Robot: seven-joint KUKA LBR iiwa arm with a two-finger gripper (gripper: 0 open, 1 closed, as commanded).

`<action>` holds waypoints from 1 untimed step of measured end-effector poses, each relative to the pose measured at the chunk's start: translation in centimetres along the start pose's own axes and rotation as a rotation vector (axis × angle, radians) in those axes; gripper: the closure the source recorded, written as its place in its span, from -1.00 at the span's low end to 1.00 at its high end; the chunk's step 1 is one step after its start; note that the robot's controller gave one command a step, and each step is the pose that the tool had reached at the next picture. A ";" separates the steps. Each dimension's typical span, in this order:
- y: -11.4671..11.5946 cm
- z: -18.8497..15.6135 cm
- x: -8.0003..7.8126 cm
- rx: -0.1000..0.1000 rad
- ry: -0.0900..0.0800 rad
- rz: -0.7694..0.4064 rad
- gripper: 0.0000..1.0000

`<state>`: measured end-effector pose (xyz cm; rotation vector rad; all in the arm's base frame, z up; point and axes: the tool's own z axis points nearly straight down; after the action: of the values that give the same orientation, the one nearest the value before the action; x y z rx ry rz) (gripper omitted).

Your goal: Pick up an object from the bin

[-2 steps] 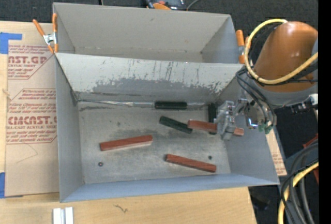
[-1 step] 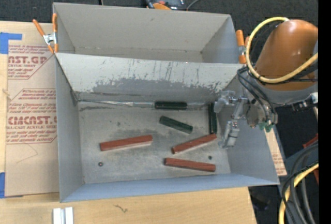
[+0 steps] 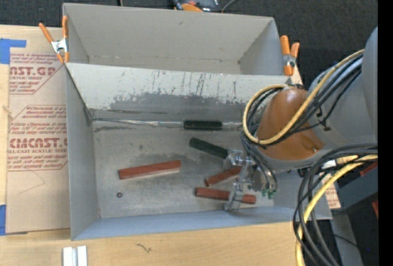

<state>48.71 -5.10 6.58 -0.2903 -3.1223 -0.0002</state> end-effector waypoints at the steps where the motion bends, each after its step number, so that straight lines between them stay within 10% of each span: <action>1: 0.0 -0.4 -0.2 0.000 -0.005 0.000 1.00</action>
Offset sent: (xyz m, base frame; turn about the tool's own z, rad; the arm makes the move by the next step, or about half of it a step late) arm 0.0000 0.0000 0.0000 0.0000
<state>48.88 -5.15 6.94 -0.2906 -3.1275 0.0012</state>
